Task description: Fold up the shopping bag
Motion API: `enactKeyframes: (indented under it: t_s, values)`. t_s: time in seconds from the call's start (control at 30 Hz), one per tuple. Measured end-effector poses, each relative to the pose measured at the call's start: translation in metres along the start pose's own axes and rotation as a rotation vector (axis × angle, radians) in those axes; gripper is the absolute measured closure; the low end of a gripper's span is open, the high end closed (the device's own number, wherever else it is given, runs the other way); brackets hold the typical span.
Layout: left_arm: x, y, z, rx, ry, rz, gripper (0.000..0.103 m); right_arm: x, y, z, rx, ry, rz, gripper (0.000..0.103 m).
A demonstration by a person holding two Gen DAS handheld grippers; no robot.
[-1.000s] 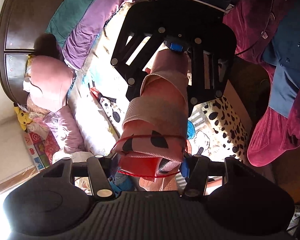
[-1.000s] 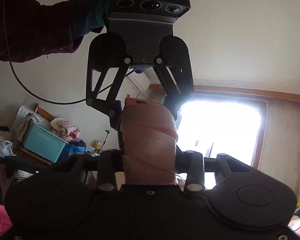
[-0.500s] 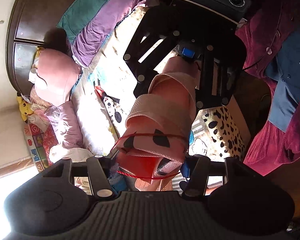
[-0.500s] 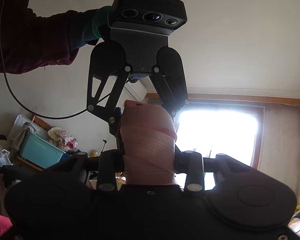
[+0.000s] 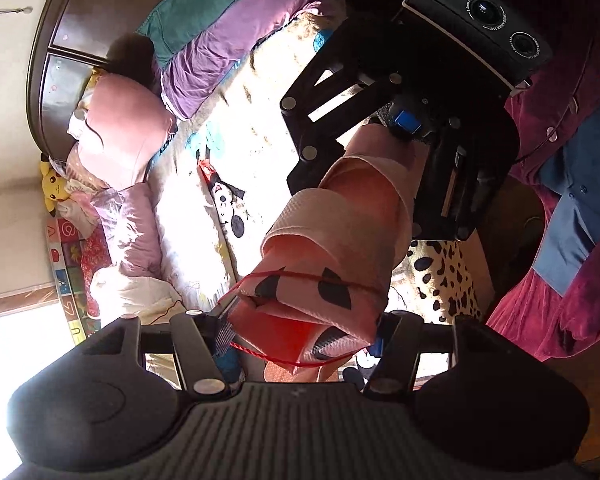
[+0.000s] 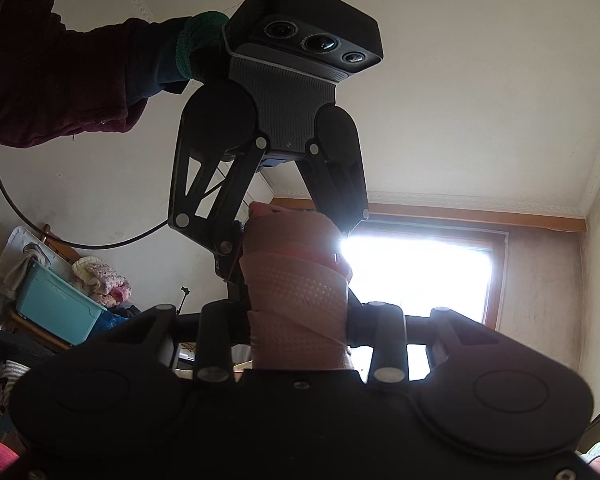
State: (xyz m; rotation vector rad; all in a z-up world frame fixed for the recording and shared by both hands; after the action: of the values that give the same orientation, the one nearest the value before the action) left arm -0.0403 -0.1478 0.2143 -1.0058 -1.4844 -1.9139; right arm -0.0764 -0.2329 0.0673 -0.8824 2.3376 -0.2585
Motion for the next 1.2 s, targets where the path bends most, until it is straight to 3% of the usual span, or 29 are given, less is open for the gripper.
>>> enactKeyframes:
  t_s: [0.03, 0.1, 0.3, 0.47, 0.53, 0.57, 0.87, 0.97, 1.13, 1.2]
  values:
    - [0.002, -0.002, 0.001, -0.021, -0.026, 0.010, 0.035, 0.002, -0.001, 0.000, -0.005, -0.013, 0.003, 0.067]
    - [0.005, 0.000, 0.005, -0.014, -0.072, 0.041, 0.035, 0.005, -0.002, -0.002, -0.008, -0.031, 0.002, 0.067]
    - [0.020, 0.007, 0.012, 0.043, -0.216, 0.022, 0.035, 0.014, -0.015, -0.003, -0.060, -0.083, 0.036, 0.067]
    - [0.023, 0.011, 0.015, 0.074, -0.241, 0.030, 0.035, 0.017, -0.024, -0.003, -0.093, -0.101, 0.027, 0.067]
    - [0.017, 0.008, 0.011, 0.064, -0.175, -0.029, 0.035, 0.015, -0.023, -0.002, -0.085, -0.086, 0.026, 0.067]
    - [0.018, 0.008, 0.010, 0.069, -0.178, -0.022, 0.035, 0.015, -0.023, -0.001, -0.090, -0.088, 0.028, 0.068]
    - [0.034, 0.010, 0.005, 0.121, -0.252, -0.063, 0.035, 0.017, -0.027, -0.004, -0.134, -0.168, 0.053, 0.068]
    - [0.042, 0.013, 0.005, 0.140, -0.302, -0.045, 0.035, 0.017, -0.033, -0.006, -0.164, -0.197, 0.062, 0.069]
    - [0.043, 0.011, -0.002, 0.116, -0.215, -0.037, 0.035, 0.015, -0.036, -0.007, -0.170, -0.209, 0.055, 0.069]
    - [0.040, 0.004, -0.009, 0.062, -0.109, -0.031, 0.035, 0.011, -0.031, -0.008, -0.114, -0.196, 0.048, 0.069]
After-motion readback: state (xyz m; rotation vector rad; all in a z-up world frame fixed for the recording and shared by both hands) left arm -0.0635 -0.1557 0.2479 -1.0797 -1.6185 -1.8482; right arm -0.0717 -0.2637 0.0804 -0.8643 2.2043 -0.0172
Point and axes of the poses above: each gripper's, at about its wrist camera, not at the fingertips, and x roughly against the way its jaws point, y to its left, z to its underside, the point moved 1 cm from there along -x, roughly the way its jaws point, and after that the axes turned 2 degrees about -y, right-handed, at the moved point
